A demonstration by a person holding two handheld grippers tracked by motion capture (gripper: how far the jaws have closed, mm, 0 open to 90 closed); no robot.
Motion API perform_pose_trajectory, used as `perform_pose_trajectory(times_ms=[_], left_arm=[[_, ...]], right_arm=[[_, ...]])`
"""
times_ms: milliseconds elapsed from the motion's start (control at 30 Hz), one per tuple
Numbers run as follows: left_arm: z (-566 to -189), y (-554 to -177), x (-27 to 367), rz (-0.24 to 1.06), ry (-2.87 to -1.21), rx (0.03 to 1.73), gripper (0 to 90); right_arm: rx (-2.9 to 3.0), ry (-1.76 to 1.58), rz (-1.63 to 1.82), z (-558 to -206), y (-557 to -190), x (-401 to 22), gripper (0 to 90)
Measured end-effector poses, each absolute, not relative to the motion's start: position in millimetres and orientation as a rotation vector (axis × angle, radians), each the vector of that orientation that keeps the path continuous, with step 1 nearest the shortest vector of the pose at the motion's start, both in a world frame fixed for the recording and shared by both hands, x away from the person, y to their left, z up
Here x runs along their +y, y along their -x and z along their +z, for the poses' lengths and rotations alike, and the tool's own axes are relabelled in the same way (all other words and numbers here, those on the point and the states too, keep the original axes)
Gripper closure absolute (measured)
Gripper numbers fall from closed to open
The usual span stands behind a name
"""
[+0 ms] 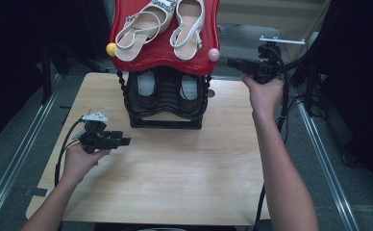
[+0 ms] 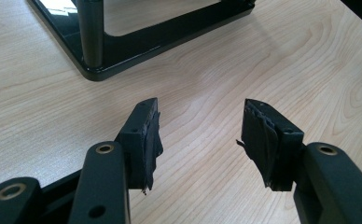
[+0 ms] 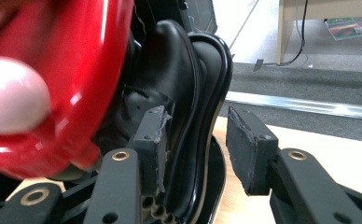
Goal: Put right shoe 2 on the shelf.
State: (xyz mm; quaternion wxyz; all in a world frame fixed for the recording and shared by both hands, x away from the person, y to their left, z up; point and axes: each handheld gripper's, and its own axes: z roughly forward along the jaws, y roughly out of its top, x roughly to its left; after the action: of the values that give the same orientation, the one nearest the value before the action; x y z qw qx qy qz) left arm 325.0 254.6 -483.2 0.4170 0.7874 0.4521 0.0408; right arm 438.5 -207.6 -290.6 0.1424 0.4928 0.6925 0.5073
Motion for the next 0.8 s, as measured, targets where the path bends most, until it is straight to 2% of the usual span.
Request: perform_pose_trajectory(times_ms=[800], left_arm=[[-484,-326,257,0.103,-1.974,1.139,46.7]], right_arm=[[2.070,-1.422,1.469,-386,-399,-215,58.5]])
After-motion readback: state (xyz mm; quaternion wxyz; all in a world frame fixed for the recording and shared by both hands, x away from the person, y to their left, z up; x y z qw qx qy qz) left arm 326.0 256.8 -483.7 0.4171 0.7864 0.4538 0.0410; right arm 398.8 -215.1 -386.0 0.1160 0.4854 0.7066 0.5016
